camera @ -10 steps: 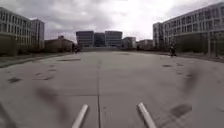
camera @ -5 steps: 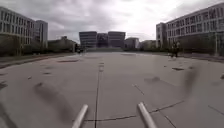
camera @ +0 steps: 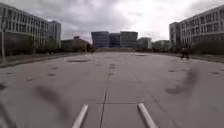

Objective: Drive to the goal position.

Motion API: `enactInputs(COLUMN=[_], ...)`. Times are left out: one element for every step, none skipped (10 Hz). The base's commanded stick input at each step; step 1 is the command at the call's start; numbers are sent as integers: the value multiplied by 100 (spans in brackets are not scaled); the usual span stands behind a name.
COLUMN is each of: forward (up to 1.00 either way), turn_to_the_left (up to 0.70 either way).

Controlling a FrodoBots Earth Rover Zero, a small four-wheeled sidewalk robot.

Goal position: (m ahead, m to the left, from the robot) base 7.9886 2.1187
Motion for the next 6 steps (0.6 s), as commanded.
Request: enactInputs(forward=[100,100,100,100,100,100], turn_to_the_left=[0,0,0,0,0,0])
